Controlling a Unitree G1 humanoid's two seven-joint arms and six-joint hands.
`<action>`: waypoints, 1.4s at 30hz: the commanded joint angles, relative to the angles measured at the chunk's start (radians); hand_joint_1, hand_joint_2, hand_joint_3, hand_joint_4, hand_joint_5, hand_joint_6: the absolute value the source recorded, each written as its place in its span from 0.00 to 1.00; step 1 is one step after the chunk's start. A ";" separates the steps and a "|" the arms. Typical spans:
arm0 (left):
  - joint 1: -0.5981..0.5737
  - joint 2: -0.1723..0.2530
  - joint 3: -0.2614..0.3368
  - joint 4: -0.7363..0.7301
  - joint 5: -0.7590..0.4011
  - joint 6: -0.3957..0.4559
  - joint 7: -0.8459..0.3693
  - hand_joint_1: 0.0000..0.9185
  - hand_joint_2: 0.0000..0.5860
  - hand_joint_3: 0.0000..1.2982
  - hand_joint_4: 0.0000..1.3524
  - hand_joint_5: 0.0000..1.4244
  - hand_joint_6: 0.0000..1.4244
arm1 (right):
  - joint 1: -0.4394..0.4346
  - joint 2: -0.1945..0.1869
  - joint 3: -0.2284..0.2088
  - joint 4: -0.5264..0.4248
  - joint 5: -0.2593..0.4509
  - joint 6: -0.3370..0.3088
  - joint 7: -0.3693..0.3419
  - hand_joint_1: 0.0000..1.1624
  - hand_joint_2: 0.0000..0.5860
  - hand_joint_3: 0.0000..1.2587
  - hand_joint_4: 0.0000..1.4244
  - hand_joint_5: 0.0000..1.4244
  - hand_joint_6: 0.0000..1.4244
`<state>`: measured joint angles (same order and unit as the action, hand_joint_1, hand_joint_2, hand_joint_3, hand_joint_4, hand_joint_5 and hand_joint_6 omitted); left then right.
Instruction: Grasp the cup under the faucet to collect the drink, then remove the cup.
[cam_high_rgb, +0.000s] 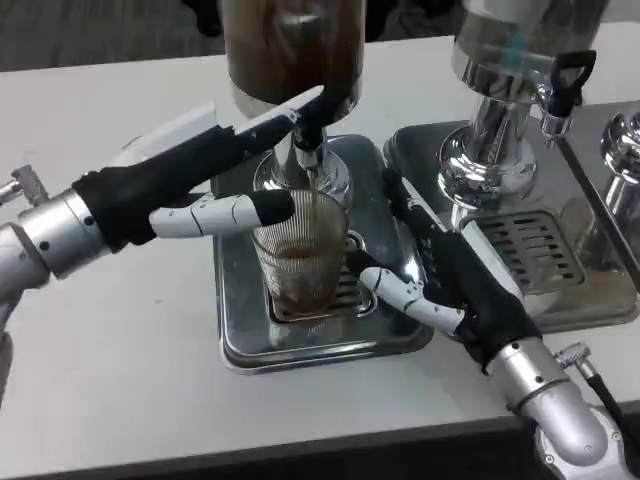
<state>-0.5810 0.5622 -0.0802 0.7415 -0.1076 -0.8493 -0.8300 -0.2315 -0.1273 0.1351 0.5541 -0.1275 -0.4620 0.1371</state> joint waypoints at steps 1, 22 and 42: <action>0.030 0.023 -0.011 -0.009 0.025 0.014 -0.030 0.00 0.17 0.03 0.00 0.00 0.00 | -0.025 0.007 -0.006 0.016 0.012 -0.015 0.012 0.47 0.43 0.01 0.00 0.00 0.00; 0.032 0.016 0.000 -0.020 -0.022 0.058 -0.055 0.00 0.16 0.03 0.00 0.00 0.00 | -0.045 0.019 -0.007 0.038 0.010 -0.019 0.015 0.46 0.45 0.02 0.01 0.00 0.00; 0.014 -0.027 0.070 -0.042 -0.147 0.187 -0.161 0.00 0.17 0.05 0.00 0.00 0.00 | -0.057 0.025 -0.006 0.066 0.003 -0.032 0.011 0.46 0.46 0.03 0.01 0.00 0.00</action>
<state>-0.5656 0.5418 -0.0186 0.7165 -0.2399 -0.6745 -0.9584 -0.2706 -0.1040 0.1327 0.6090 -0.1279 -0.4717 0.1482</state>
